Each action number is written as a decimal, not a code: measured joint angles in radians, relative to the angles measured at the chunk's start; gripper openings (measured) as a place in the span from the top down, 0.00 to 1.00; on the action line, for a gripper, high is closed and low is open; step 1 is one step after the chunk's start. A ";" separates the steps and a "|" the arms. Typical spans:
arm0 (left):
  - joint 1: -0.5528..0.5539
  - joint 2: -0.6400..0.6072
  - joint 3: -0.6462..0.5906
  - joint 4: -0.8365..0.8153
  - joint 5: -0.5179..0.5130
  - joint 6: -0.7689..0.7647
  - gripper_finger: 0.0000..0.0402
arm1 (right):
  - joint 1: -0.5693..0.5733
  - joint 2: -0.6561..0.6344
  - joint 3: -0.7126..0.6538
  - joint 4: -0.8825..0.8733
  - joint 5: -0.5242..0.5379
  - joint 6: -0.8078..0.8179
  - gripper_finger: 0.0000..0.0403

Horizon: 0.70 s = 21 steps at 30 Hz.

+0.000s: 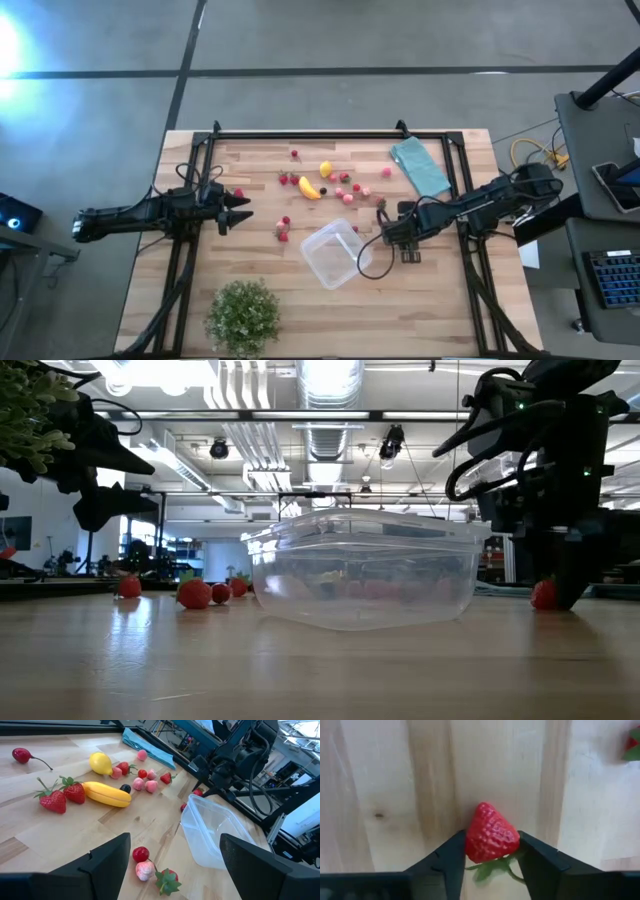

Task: Pick and placing Produce into tupperware
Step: Put the strawberry into the transparent bin

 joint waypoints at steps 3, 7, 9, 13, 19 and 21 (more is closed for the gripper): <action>0.000 0.000 0.000 0.000 0.000 0.000 0.27 | -0.002 -0.001 0.002 -0.004 0.015 0.001 0.67; 0.000 0.000 0.000 0.000 0.000 0.000 0.27 | -0.001 -0.005 0.033 -0.027 0.002 0.038 0.66; 0.000 0.000 0.000 0.000 0.000 0.000 0.27 | -0.001 -0.014 0.061 -0.059 -0.010 0.046 0.63; 0.000 0.000 0.000 0.000 0.000 0.000 0.27 | -0.001 -0.054 0.139 -0.099 -0.057 0.069 0.62; 0.000 0.000 0.000 0.000 0.000 0.000 0.27 | -0.002 -0.103 0.292 -0.129 -0.108 0.098 0.65; 0.000 0.000 0.000 0.000 0.000 0.000 0.27 | -0.001 -0.097 0.350 -0.130 -0.128 0.108 0.66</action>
